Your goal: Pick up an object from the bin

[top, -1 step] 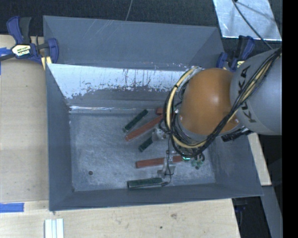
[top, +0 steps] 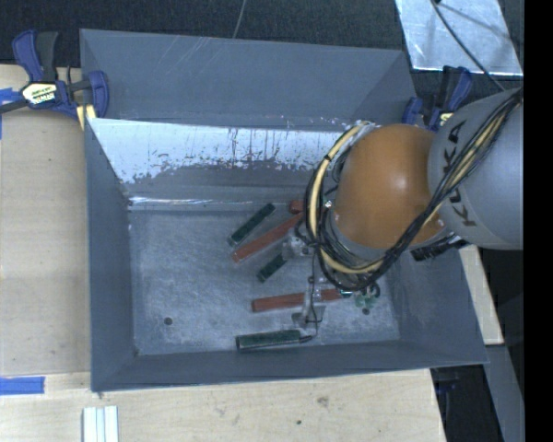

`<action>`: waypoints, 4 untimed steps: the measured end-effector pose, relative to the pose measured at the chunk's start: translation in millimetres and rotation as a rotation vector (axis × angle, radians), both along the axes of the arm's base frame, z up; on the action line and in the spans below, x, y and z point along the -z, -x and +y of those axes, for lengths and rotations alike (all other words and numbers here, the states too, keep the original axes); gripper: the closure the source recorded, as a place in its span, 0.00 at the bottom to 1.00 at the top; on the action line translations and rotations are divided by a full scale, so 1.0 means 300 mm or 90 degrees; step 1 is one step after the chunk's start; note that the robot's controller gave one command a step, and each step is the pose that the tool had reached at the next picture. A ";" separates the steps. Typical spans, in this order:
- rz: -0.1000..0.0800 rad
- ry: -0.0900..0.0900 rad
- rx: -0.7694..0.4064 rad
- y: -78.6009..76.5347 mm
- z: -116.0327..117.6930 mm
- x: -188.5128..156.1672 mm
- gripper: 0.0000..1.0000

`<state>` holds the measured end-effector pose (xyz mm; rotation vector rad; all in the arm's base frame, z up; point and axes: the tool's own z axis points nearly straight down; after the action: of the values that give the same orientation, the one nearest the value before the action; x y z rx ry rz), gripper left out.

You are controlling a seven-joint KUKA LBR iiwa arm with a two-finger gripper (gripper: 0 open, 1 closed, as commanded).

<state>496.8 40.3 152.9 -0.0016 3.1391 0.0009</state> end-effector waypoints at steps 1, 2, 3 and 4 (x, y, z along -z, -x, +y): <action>0.000 0.000 -0.123 -0.088 -0.165 0.272 1.00; 0.000 0.000 -0.123 -0.088 -0.165 0.272 1.00; 0.000 0.000 -0.121 -0.085 -0.166 0.262 1.00; 0.005 -0.001 -0.107 -0.074 -0.165 0.224 1.00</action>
Offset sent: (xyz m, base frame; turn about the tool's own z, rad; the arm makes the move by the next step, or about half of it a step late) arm 0.0000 0.0000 0.0000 0.0000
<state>519.0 -9.4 85.6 -0.2647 3.1355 0.0025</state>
